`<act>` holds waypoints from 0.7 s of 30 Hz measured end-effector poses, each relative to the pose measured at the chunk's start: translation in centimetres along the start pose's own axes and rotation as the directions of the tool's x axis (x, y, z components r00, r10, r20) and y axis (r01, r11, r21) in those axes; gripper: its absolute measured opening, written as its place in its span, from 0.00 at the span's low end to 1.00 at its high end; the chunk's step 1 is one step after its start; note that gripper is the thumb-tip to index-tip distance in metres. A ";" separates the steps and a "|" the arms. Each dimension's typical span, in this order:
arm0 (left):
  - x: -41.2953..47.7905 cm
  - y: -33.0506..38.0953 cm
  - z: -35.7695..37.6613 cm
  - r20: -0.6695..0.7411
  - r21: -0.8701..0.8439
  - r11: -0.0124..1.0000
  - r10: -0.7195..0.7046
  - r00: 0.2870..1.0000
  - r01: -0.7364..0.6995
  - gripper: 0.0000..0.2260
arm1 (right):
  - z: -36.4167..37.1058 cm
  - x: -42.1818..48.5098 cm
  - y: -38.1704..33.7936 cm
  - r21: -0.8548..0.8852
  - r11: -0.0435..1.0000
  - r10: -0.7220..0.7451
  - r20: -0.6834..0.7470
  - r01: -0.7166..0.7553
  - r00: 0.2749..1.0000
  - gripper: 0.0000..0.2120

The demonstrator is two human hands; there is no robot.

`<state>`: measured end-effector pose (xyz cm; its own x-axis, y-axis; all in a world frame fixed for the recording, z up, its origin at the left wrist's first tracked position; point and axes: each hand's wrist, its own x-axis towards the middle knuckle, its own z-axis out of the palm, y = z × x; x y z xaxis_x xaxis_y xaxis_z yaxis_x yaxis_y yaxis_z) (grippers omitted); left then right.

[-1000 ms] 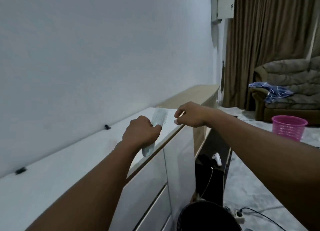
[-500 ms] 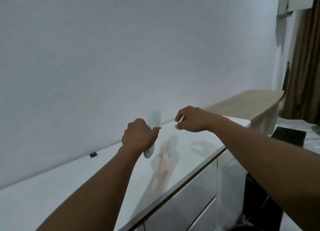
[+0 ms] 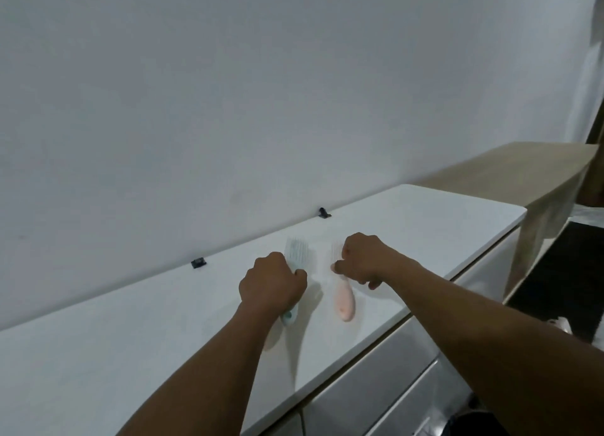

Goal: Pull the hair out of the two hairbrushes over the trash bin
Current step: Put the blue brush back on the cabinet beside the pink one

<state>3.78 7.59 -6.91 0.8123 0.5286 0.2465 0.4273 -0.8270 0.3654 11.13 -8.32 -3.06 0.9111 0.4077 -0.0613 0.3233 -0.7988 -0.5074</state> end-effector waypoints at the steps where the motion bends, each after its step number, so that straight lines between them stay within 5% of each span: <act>1: 0.0 -0.2 0.3 0.020 0.014 1.000 -0.003 1.000 0.002 0.12 | 0.8 0.2 0.1 0.012 1.000 0.014 -0.011 -0.014 1.000 0.13; 21: 0.2 -1.9 0.0 0.036 0.051 0.992 -0.118 0.992 0.116 0.11 | 4.9 3.2 -1.3 -0.110 0.985 -0.141 -0.081 0.132 0.987 0.15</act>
<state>3.11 9.23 -7.54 0.7702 0.6150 0.1690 0.5382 -0.7689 0.3453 12.34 -3.81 -6.77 0.8740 0.4792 0.0804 0.4667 -0.7818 -0.4136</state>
